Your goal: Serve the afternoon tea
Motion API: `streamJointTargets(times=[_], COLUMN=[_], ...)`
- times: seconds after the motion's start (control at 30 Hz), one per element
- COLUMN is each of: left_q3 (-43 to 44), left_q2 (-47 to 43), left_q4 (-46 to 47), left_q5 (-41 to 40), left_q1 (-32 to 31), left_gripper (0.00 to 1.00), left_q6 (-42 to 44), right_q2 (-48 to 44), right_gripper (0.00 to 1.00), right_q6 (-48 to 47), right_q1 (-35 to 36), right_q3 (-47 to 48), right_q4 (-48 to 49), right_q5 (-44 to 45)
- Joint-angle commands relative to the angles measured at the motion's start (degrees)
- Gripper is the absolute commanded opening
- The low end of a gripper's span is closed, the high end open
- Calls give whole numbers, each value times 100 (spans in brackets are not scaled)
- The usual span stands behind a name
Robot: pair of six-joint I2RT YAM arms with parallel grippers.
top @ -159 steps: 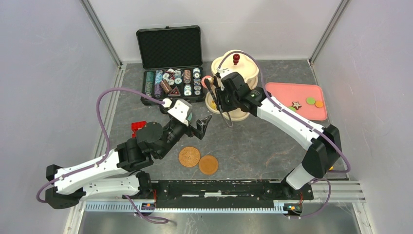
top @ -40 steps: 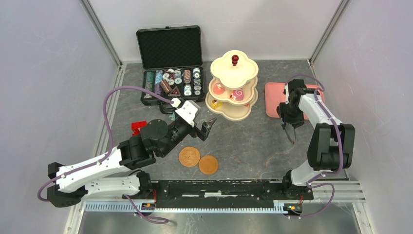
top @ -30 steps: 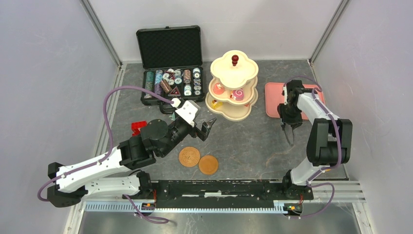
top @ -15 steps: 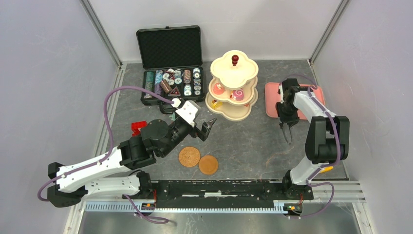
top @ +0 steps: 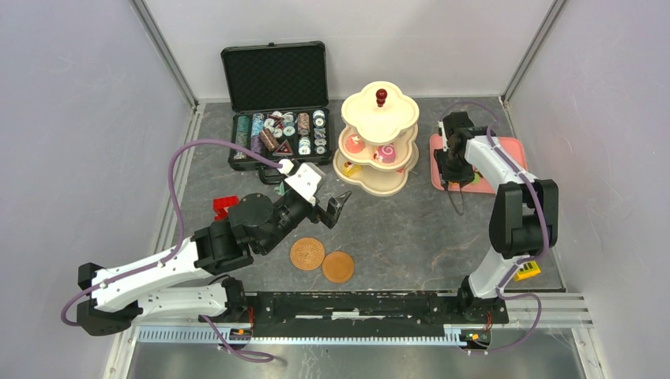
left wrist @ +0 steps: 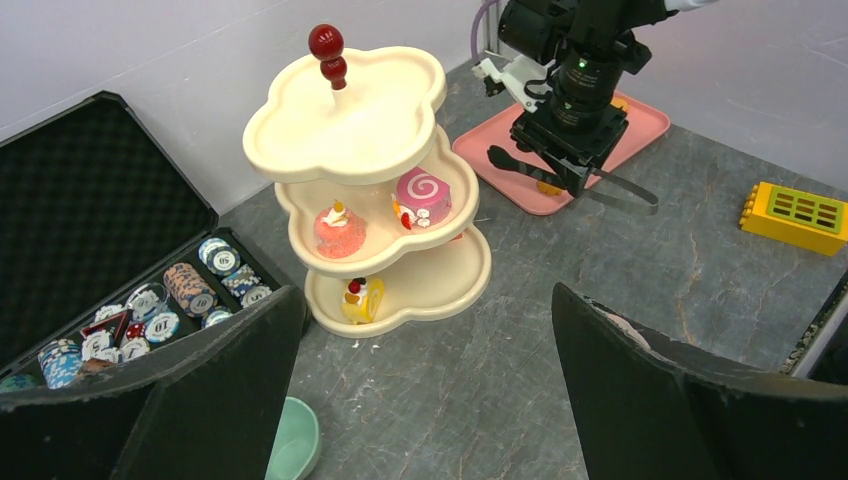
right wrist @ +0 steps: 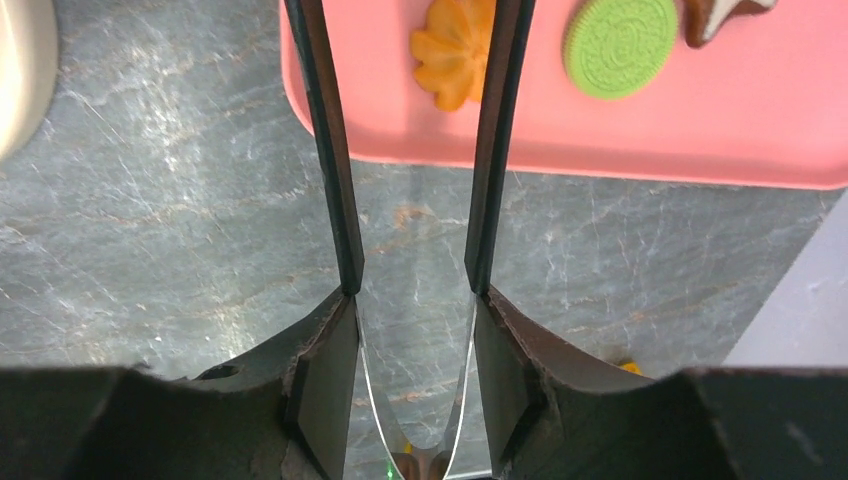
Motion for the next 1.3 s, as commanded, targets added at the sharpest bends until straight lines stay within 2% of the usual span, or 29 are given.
streamJointTargets(times=[0.0, 0.13, 0.5, 0.6, 1.0, 1.27], left_q3=[4, 2, 2, 11, 11, 2], left_q2=[-49, -68, -113, -113, -95, -104], left_q4=[267, 260, 240, 242, 240, 249], left_q5=[60, 75, 104, 107, 114, 90], left_q1=[-32, -39, -32, -32, -34, -40], left_gripper=[100, 100, 100, 100, 100, 100], left_q6=[-99, -108, -145, -147, -150, -134], right_q2=[-623, -863, -904, -894, -691, -666], right_gripper=[50, 56, 57, 58, 51, 52], right_q6=[0, -43, -107, -142, -133, -140], right_q1=[-28, -103, -397, -477, -666, -706], right_q3=[-281, -729, -1164, -1278, -1385, -1451], right_q4=[-174, -72, 152, 305, 436, 428], right_q5=[340, 207, 12, -315, -557, -369])
